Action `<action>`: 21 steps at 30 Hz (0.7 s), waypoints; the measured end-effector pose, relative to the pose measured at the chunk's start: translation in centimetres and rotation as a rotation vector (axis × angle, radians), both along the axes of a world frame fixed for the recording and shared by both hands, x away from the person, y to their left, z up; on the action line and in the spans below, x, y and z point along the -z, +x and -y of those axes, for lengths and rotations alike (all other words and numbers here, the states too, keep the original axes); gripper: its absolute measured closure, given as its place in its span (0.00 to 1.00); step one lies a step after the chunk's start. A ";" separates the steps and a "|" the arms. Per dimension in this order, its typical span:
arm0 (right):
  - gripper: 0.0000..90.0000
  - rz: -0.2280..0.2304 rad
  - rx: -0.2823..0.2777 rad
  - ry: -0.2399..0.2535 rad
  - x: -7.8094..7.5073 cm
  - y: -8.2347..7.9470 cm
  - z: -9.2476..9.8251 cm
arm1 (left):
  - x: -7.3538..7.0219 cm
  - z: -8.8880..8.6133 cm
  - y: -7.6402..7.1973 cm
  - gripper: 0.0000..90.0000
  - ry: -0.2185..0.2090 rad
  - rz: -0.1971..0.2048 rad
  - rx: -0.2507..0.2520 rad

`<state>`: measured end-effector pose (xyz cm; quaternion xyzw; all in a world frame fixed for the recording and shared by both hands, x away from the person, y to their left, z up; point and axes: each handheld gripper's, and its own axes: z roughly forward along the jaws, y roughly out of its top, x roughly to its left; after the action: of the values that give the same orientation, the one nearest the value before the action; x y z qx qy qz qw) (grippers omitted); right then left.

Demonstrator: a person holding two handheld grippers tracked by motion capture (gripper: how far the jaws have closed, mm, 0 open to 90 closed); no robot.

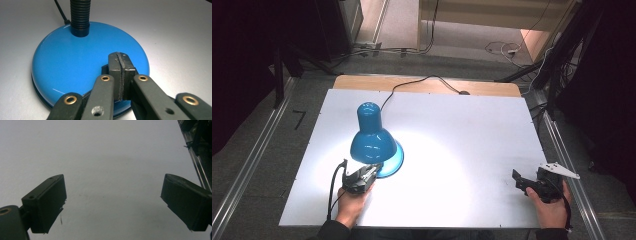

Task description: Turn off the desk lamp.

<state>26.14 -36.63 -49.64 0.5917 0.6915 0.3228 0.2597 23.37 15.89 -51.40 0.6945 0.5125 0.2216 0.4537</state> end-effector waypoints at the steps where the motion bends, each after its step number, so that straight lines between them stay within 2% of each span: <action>1: 0.05 -0.002 -0.001 0.001 0.0 0.0 0.0 | 0.0 -0.1 0.0 1.00 -0.006 -0.003 -0.002; 6: 0.05 -0.001 -0.004 0.000 0.0 0.0 0.0 | 0.0 -0.1 0.1 1.00 -0.003 -0.007 0.002; 9: 0.05 -0.003 -0.006 -0.003 0.0 0.0 0.0 | 0.0 -0.2 0.2 1.00 -0.015 -0.013 0.006; 15: 0.05 -0.001 -0.010 -0.003 0.0 0.0 -0.1 | 0.1 -0.2 0.2 1.00 -0.005 -0.002 0.005; 17: 0.05 -0.002 -0.010 -0.003 0.0 0.0 -0.1 | 0.1 -0.1 0.3 1.00 -0.030 0.000 -0.002; 18: 0.05 -0.002 -0.010 -0.003 0.0 0.0 -0.1 | 0.1 -0.3 0.3 1.00 -0.022 -0.009 0.047; 19: 0.05 -0.001 -0.010 -0.004 0.0 0.0 -0.1 | 0.1 -0.3 0.4 1.00 -0.018 -0.010 0.047; 20: 0.05 0.001 -0.010 -0.003 0.0 0.0 -0.1 | 0.0 -0.4 0.5 1.00 0.011 -0.025 0.039; 21: 0.05 0.001 -0.010 -0.003 0.0 0.0 -0.1 | 0.1 -0.6 0.7 1.00 0.005 -0.023 0.018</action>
<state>26.15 -36.52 -49.66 0.5877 0.6948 0.3234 0.2593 24.04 16.45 -51.48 0.7027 0.5109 0.2107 0.4482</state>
